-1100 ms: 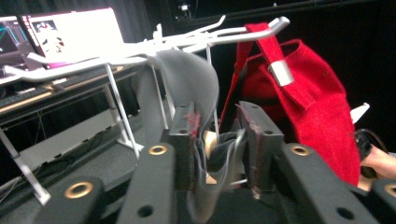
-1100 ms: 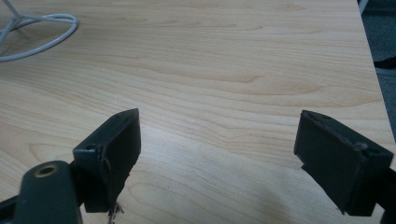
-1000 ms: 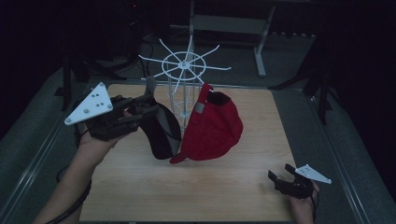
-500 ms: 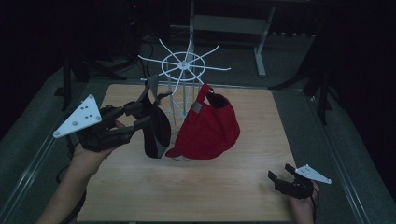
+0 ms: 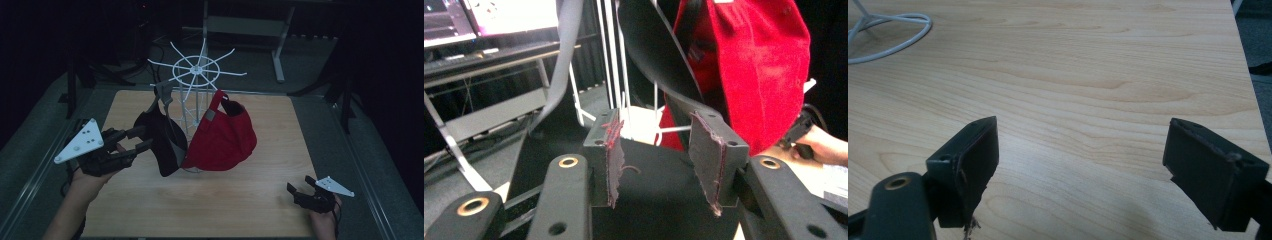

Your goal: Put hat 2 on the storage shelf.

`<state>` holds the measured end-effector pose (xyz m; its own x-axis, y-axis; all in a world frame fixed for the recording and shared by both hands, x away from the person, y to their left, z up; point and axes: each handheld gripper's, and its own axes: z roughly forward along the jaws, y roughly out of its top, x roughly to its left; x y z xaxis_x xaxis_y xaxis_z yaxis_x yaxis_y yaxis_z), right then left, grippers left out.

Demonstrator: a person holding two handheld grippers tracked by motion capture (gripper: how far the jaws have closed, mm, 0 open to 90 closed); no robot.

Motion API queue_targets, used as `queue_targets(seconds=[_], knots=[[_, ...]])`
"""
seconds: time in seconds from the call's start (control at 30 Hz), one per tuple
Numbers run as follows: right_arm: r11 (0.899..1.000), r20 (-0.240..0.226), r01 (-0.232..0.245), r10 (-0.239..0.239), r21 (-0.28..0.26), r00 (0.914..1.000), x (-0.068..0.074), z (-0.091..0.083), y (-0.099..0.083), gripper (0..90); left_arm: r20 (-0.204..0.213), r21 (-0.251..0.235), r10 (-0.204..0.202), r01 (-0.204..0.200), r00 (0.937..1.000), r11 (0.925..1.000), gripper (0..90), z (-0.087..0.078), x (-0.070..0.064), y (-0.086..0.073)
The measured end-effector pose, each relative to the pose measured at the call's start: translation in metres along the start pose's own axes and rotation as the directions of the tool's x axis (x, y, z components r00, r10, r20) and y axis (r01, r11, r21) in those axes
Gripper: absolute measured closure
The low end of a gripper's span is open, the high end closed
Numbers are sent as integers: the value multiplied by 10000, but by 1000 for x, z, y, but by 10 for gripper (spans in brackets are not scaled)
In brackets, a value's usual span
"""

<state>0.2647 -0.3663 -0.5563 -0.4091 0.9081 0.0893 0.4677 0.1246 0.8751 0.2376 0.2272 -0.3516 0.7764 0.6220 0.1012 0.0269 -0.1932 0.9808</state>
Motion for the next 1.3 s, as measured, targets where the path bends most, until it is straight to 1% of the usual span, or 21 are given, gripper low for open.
queue_targets(seconds=[0.17,0.27,0.4,0.43,0.47,0.57,0.6,0.67,0.7,0.83,0.9,0.93,0.97,1.0,1.03,1.1,1.17,1.27,1.3], knots=[[10000,5,20,-20,-8,10000,0,0,0,146,-106,379,-17,21,9999,9993,565,-1,-1,-18],[10000,5,18,-18,-13,10000,0,0,0,146,-146,597,-119,127,9998,9981,566,-2,0,-32],[10000,22,19,-19,-26,10000,0,0,0,146,-156,753,-495,505,9987,9959,565,-1,2,-55],[10000,24,25,-25,-26,10000,0,0,0,146,-167,799,-533,545,9984,9953,565,-1,2,-61],[10000,32,39,-39,-30,10000,0,0,0,146,-276,814,-586,607,9979,9948,565,0,2,-70],[10000,50,72,-72,-22,10000,1,0,0,146,-122,818,-1021,1027,9947,9913,565,0,3,-84],[10000,52,72,-72,-13,10000,1,0,0,146,-176,842,-1026,1037,9946,9910,565,0,3,-90],[10000,48,92,-92,-13,9999,1,0,0,146,-121,946,-1129,1136,9935,9890,570,1,3,-101],[10000,58,91,-91,-13,9999,1,0,0,146,-204,1039,-1089,1105,9938,9884,579,1,2,-107],[9999,61,110,-110,-3,9999,1,0,0,146,-113,1110,-1235,1240,9923,9861,578,2,0,-121],[9999,63,106,-106,-12,9999,1,0,0,146,-41,1062,-1405,1402,9901,9844,578,1,1,-128],[9999,65,100,-100,-24,9999,1,0,0,145,-132,1075,-1433,1439,9896,9837,577,1,0,-131],[9999,65,100,-100,-24,9999,1,0,0,145,-132,1075,-1433,1439,9896,9837,578,1,0,-131],[9999,51,103,-103,-22,9999,1,0,0,145,-74,1128,-1475,1474,9890,9826,578,2,0,-137],[9999,54,125,-125,9,9999,1,0,0,142,-143,1253,-1461,1467,9892,9812,577,2,-1,-140],[9999,67,133,-134,26,9999,1,0,0,138,-65,1501,-1564,1556,9877,9764,577,3,-1,-147],[9999,111,106,-106,39,9999,1,1,0,135,-158,1720,-1585,1588,9872,9722,577,5,-3,-155],[10000,125,73,-73,21,9999,1,1,0,135,-172,1842,-1827,1827,9830,9658,577,6,-4,-167],[10000,122,76,-77,20,9999,1,1,0,135,-192,1965,-1885,1886,9819,9622,577,6,-4,-171]])
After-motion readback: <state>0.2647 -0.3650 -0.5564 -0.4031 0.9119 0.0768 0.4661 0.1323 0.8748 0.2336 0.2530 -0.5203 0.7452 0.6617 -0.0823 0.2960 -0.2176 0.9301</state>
